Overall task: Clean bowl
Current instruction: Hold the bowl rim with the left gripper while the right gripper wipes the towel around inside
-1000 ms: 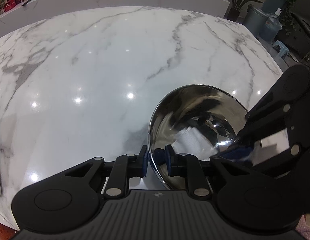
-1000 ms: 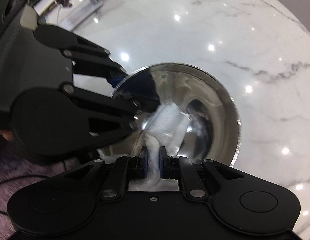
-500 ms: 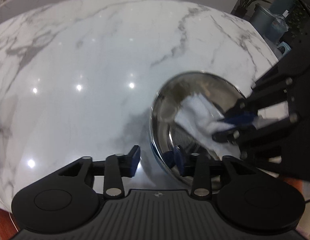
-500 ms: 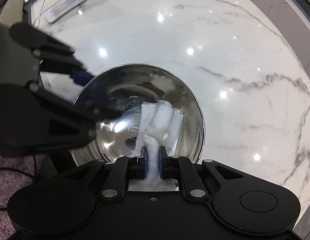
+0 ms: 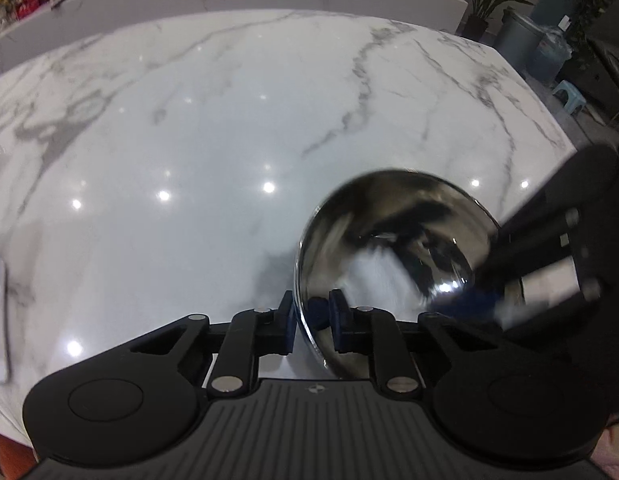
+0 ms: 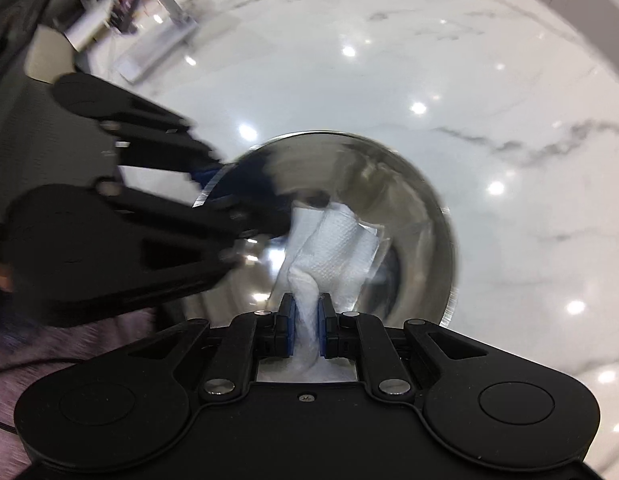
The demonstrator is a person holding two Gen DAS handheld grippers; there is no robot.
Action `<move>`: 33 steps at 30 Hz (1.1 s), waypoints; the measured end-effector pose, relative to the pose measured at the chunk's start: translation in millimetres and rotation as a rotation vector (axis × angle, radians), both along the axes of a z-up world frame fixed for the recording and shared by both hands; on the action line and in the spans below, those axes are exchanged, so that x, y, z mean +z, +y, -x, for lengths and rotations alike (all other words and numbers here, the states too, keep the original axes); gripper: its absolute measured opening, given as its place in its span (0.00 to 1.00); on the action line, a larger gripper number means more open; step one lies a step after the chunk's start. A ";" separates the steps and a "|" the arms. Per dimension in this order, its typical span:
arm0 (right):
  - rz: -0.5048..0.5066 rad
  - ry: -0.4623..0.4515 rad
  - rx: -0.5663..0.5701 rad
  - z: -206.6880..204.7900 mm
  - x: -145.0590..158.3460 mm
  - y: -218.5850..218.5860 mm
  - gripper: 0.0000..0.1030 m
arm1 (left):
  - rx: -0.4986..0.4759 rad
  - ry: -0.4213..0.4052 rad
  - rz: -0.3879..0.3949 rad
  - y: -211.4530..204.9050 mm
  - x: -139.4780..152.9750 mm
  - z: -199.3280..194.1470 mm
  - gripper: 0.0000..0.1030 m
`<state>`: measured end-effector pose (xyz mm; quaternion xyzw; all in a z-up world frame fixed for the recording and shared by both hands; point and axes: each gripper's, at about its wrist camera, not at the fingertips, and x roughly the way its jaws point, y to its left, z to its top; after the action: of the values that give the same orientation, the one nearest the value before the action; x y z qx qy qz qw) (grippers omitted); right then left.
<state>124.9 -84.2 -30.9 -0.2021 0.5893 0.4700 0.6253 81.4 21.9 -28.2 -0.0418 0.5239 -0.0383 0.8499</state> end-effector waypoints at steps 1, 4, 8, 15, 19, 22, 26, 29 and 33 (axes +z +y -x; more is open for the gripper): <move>-0.020 0.026 -0.013 -0.6 -0.7 -0.4 0.09 | -0.002 -0.002 -0.005 -0.3 0.2 -1.0 0.15; -0.026 0.031 -0.017 -1.0 -1.4 -0.8 0.09 | -0.013 -0.011 -0.018 -1.5 0.6 -1.0 0.15; 0.054 -0.076 0.051 1.8 5.8 -3.0 0.09 | -0.018 -0.019 -0.021 -1.7 0.3 0.6 0.15; 0.146 -0.254 0.100 -0.6 20.0 -10.6 0.09 | -0.003 -0.010 -0.003 0.1 -0.9 -0.1 0.18; 0.127 -0.239 0.077 -5.8 22.2 -16.8 0.09 | 0.018 0.037 0.038 1.6 -4.3 1.6 0.24; 0.112 -0.224 0.058 -10.3 23.9 -22.0 0.09 | 0.018 0.062 0.057 1.1 -5.7 7.0 0.29; 0.096 -0.209 0.039 -15.5 26.6 -28.2 0.09 | 0.010 0.075 0.073 1.2 -5.8 12.6 0.30; 0.093 -0.209 0.032 -13.7 25.1 -23.0 0.09 | -0.002 0.063 0.060 0.5 -4.5 13.0 0.24; 0.076 -0.183 0.025 -14.2 28.2 -33.4 0.09 | 0.000 0.042 0.036 0.9 -2.9 9.8 0.19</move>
<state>139.0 -117.6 -2.7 -0.2754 0.5444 0.4346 0.6624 71.6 22.8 -31.1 -0.0579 0.5408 -0.0470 0.8379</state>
